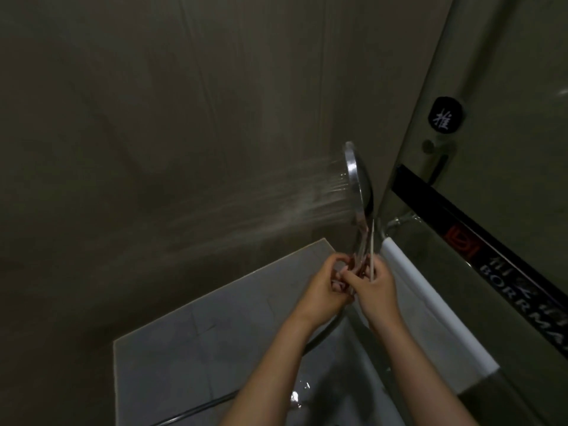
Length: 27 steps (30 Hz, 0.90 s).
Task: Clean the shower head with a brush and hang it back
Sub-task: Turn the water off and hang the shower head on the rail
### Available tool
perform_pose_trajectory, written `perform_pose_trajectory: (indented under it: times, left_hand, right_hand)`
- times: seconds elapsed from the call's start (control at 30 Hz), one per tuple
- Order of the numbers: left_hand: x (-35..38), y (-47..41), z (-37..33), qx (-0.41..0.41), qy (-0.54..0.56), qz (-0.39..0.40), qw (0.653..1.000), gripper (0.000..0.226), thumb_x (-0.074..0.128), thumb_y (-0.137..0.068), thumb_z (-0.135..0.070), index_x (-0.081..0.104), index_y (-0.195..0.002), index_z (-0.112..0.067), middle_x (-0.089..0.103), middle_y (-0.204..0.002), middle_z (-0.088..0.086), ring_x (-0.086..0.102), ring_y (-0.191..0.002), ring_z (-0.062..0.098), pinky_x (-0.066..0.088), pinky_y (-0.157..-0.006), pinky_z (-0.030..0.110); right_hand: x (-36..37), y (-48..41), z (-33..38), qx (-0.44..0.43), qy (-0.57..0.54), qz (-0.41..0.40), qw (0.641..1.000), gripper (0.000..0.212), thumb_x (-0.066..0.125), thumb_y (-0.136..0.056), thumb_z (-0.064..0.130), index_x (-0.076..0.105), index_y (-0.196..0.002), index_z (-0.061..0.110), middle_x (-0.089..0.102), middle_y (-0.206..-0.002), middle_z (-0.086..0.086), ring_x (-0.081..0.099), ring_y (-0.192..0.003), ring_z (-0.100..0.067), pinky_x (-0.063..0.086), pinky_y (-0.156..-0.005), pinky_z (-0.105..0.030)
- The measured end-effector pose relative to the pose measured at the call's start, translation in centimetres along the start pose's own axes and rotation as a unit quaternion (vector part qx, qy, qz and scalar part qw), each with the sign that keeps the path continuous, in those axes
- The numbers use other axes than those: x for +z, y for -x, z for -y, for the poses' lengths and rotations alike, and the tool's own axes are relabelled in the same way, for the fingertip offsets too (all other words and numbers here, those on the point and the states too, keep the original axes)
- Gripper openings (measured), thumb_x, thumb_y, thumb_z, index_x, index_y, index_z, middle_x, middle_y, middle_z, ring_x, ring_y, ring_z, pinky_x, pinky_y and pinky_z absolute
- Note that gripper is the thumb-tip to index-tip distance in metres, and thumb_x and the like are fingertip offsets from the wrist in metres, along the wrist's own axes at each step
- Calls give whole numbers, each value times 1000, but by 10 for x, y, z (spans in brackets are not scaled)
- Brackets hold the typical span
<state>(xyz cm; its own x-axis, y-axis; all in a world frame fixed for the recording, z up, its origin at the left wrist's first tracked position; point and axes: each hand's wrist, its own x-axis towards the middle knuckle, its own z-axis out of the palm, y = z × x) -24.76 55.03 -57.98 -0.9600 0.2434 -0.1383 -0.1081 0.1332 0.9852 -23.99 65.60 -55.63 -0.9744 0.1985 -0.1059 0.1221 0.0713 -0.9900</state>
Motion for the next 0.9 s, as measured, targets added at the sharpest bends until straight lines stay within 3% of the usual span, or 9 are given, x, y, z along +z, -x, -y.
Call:
perform_pose_trajectory:
  times: [0.13, 0.27, 0.4, 0.47, 0.67, 0.73, 0.8, 0.9]
  left_hand:
    - [5, 11, 5, -3, -1, 17, 1000, 58, 58, -75, 17, 47, -103, -33, 62, -89, -10, 63, -70, 5, 52, -63, 19]
    - [8, 12, 10, -10, -18, 28, 999, 57, 60, -74, 13, 48, -115, -24, 59, -98, 4, 56, -75, 20, 51, -67, 29]
    - [11, 9, 18, -27, -40, 35, 998, 66, 63, -69, 9, 52, -107, -44, 60, -89, 3, 59, -76, 19, 52, -73, 35]
    - [12, 7, 21, -32, -45, 41, 998, 65, 64, -70, 12, 52, -108, -39, 58, -85, 1, 59, -74, 12, 52, -73, 29]
    - [18, 0, 26, -41, -59, 59, 996, 64, 62, -72, 17, 48, -128, -11, 56, -92, -1, 57, -66, -12, 48, -70, 12]
    - [19, -2, 25, -45, -54, 59, 996, 63, 60, -74, 18, 47, -130, -9, 56, -89, -2, 56, -64, -10, 47, -68, 11]
    - [19, -4, 24, -46, -47, 56, 996, 63, 60, -75, 16, 46, -130, -11, 58, -96, 3, 57, -76, -2, 50, -74, 16]
    - [17, -7, 22, -44, -44, 37, 997, 63, 63, -75, 12, 47, -130, -15, 57, -94, 2, 57, -77, 2, 51, -78, 23]
  right_hand:
    - [-6, 13, -10, 20, -5, -1, 1000, 27, 67, -80, -1, 62, -93, 22, 68, -86, 2, 65, -78, -6, 49, -55, -9]
    - [-9, 14, -12, 19, 10, -16, 1000, 28, 66, -80, -1, 62, -90, 25, 67, -84, 3, 65, -77, -8, 49, -57, -10]
    - [-13, 7, -20, 58, 42, -28, 997, 22, 68, -80, 5, 61, -92, 23, 68, -87, -4, 67, -84, -20, 57, -76, -37]
    - [-14, 4, -24, 73, 62, -36, 995, 20, 70, -79, 9, 60, -92, 22, 67, -84, -1, 67, -83, -20, 56, -80, -42]
    - [-20, -3, -33, 97, 91, -52, 990, 24, 70, -80, 13, 57, -100, 18, 64, -89, -2, 65, -85, -22, 55, -79, -39]
    - [-20, -6, -34, 96, 94, -51, 990, 26, 69, -81, 14, 58, -104, 16, 64, -92, -3, 65, -85, -21, 54, -77, -36]
    - [-19, -10, -34, 95, 98, -46, 990, 25, 68, -83, 14, 58, -106, 15, 64, -94, -4, 64, -86, -20, 55, -77, -36]
    - [-16, -20, -32, 84, 95, -36, 991, 18, 67, -83, 14, 58, -98, 18, 65, -90, -3, 65, -84, -21, 54, -73, -34]
